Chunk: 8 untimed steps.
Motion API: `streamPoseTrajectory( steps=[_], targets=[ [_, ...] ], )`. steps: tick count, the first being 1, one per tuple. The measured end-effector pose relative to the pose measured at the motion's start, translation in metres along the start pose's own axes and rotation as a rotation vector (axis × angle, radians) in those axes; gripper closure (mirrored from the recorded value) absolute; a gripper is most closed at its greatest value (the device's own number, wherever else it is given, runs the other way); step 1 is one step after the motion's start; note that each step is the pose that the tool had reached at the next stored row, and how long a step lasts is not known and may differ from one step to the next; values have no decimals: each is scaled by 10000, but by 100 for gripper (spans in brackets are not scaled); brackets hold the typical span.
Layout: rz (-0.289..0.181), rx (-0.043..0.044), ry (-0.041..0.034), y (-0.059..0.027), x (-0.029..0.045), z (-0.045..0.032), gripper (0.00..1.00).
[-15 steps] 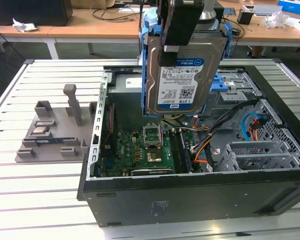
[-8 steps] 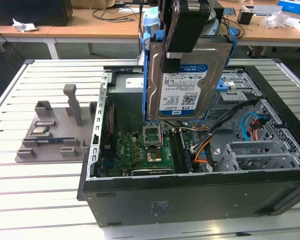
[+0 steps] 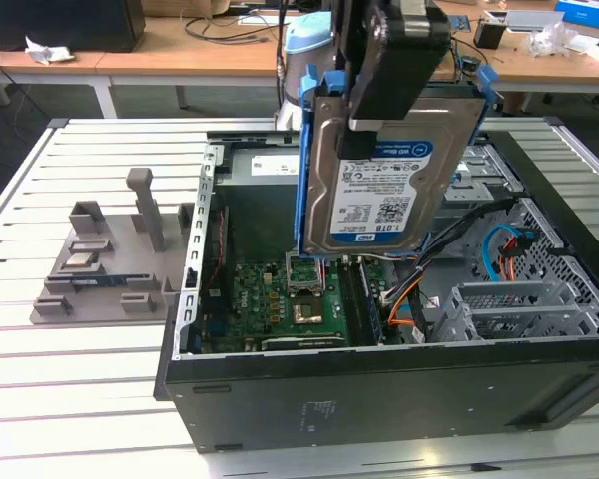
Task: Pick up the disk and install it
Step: 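Pick up the disk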
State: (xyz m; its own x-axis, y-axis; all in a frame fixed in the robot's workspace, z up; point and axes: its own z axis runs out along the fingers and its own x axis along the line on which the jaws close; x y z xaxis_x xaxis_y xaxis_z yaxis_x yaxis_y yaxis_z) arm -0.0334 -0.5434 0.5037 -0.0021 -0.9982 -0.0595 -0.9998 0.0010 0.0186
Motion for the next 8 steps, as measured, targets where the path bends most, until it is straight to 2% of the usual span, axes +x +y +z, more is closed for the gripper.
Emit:
streamPoseTrajectory(
  steps=[2,6,8],
  targets=[
    [1,-9,1,-92,4,-2,64],
    [0,-16,0,-197,23,-1,64],
    [2,-21,0,-286,61,0,64]
  ],
)
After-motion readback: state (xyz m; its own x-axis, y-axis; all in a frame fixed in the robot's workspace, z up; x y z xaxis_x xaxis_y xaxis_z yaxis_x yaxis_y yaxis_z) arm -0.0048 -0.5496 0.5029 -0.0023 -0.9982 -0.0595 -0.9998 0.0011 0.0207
